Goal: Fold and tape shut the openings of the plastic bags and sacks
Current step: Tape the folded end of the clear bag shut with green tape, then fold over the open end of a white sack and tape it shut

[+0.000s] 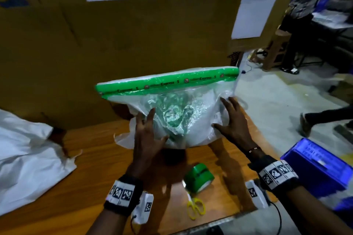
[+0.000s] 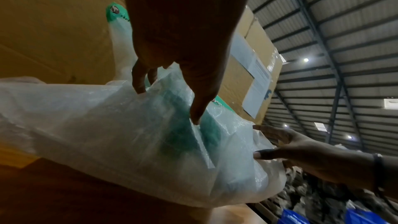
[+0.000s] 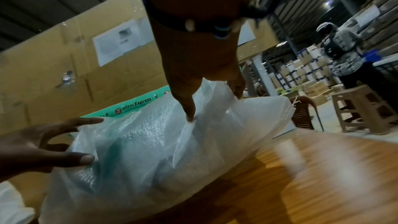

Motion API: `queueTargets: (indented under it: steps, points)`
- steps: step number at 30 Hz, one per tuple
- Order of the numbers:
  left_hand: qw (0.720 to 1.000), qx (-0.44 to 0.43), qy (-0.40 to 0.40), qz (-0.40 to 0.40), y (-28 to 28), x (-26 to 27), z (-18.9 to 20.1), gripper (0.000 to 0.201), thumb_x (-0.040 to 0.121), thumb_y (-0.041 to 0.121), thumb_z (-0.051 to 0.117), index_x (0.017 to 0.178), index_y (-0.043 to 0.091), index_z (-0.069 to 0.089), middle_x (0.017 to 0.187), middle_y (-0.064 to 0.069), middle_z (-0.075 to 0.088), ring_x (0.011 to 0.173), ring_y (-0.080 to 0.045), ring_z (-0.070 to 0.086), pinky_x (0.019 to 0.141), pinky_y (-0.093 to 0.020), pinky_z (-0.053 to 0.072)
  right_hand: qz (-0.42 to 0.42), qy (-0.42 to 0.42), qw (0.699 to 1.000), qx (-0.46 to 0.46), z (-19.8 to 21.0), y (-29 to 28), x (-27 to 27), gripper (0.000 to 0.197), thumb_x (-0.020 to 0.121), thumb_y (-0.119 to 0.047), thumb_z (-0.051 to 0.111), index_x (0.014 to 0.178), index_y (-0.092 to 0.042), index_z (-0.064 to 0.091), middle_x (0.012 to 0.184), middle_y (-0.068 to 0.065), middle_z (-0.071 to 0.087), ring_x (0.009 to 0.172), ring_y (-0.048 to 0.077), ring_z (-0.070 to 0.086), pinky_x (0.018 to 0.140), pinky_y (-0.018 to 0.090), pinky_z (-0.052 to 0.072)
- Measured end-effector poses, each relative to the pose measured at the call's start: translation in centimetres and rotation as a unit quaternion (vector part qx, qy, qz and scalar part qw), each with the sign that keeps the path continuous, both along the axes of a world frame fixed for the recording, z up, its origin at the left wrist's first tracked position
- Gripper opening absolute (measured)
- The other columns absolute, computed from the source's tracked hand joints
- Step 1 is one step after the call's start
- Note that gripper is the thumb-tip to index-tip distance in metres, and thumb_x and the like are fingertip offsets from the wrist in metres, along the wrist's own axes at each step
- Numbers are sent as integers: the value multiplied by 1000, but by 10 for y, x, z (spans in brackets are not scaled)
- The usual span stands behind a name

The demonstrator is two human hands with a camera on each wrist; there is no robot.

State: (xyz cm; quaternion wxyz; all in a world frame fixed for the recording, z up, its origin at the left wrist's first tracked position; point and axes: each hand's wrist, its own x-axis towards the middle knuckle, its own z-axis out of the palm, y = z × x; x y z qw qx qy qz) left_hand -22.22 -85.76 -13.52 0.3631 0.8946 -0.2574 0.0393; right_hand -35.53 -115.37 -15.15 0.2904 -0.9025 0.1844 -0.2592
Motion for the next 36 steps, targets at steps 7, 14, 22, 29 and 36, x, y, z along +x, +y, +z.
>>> queueTargets:
  steps: [7, 14, 22, 29, 36]
  points:
    - [998, 8, 20, -65, -133, -2, -27, 122, 70, 36, 95, 165, 35, 19, 166, -20, 12, 150, -42, 25, 116, -50, 37, -39, 10, 999, -10, -23, -132, -18, 110, 73, -31, 94, 163, -31, 31, 168, 8, 27, 146, 35, 41, 107, 51, 47]
    - [986, 144, 76, -22, -171, 17, -62, 129, 73, 47, 93, 159, 59, -3, 172, -15, -11, 149, -60, 17, 105, -80, 36, -4, 101, 995, -2, -70, -181, 5, 115, 75, -18, 94, 166, -25, 24, 171, 19, 18, 143, 49, 38, 112, 61, 43]
    - [985, 142, 90, -48, -160, 26, -58, 130, 69, 43, 95, 154, 68, -1, 172, -16, 4, 147, -52, 34, 102, -77, 41, -48, 118, 991, -34, -50, -167, 6, 105, 79, -28, 90, 165, -30, 29, 172, 22, 6, 149, 50, 24, 108, 66, 39]
    - [999, -3, 27, 33, -73, -11, -16, 71, 91, 21, 80, 153, 21, 45, 139, -9, 65, 122, -25, 63, 92, -28, 48, 110, -2, 993, 31, -30, -88, 3, 70, 91, -23, 80, 154, -22, 48, 170, 9, 22, 154, 31, 29, 119, 43, 35]
    - [977, -121, 53, 167, 54, -56, -16, 35, 96, 17, 73, 129, 20, 64, 107, 11, 73, 96, 5, 68, 71, -19, 54, 236, 6, 971, 42, -13, 36, 16, 53, 89, -20, 82, 138, -16, 61, 153, 10, 45, 140, 29, 48, 109, 41, 45]
